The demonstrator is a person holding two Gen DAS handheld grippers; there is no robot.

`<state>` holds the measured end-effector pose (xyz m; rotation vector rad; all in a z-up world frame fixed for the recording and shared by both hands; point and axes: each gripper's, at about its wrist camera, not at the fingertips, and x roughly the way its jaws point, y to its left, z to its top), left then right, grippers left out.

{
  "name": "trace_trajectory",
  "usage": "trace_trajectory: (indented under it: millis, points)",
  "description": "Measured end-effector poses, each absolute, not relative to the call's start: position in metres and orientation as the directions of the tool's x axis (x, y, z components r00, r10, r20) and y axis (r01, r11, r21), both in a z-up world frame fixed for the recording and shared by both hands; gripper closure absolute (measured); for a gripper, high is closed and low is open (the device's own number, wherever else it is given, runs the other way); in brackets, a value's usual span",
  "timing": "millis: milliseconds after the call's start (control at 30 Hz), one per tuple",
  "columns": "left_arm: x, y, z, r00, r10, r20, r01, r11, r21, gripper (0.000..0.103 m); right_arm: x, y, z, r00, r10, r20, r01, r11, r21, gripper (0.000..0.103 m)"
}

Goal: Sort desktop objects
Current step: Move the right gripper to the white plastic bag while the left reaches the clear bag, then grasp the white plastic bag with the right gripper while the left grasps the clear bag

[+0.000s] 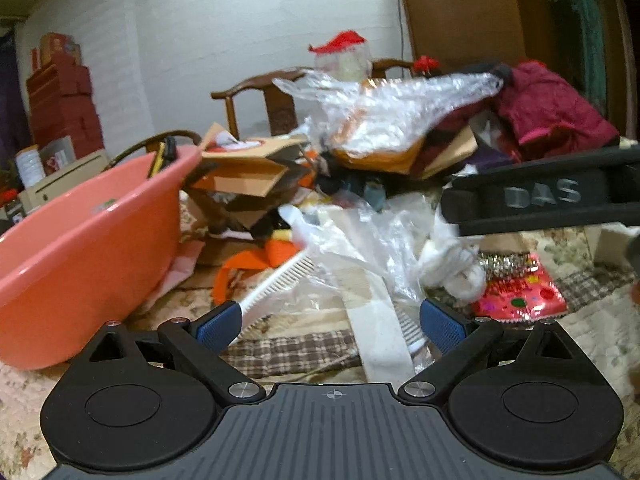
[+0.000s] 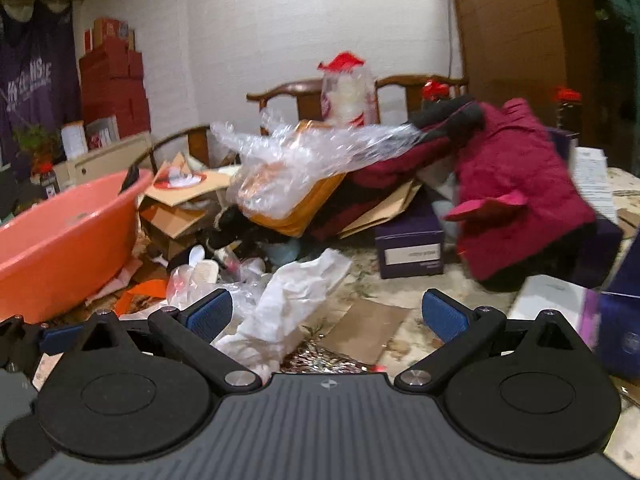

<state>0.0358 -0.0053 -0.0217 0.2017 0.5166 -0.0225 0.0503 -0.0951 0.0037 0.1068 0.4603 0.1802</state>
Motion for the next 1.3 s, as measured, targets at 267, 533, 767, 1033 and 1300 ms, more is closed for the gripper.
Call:
trace_trajectory:
  millis: [267, 533, 767, 1033, 1300]
  points:
    - [0.044, -0.007, -0.022, 0.858, 0.013, -0.513, 0.103, 0.975, 0.197, 0.002, 0.079, -0.083, -0.011, 0.811, 0.261, -0.524, -0.19, 0.964, 0.185, 0.009]
    - [0.05, -0.01, -0.021, 0.854, 0.004, -0.521, 0.117, 0.973, 0.2, 0.002, 0.076, -0.088, -0.012, 0.79, 0.354, -0.501, -0.271, 0.934, 0.233, 0.066]
    - [0.059, -0.018, -0.022, 0.849, 0.008, -0.528, 0.114, 0.974, 0.198, 0.002, 0.064, -0.121, -0.001, 0.84, 0.32, -0.438, -0.222, 0.939, 0.262, 0.067]
    - [0.075, -0.017, -0.021, 0.812, -0.019, -0.584, 0.109, 0.987, 0.119, 0.064, 0.061, -0.135, -0.002, 0.858, 0.297, -0.419, -0.201, 0.945, 0.258, 0.064]
    - [0.068, -0.016, -0.016, 0.833, 0.019, -0.553, 0.071, 0.987, 0.142, 0.079, 0.055, -0.14, -0.004, 0.86, 0.302, -0.412, -0.203, 0.942, 0.267, 0.064]
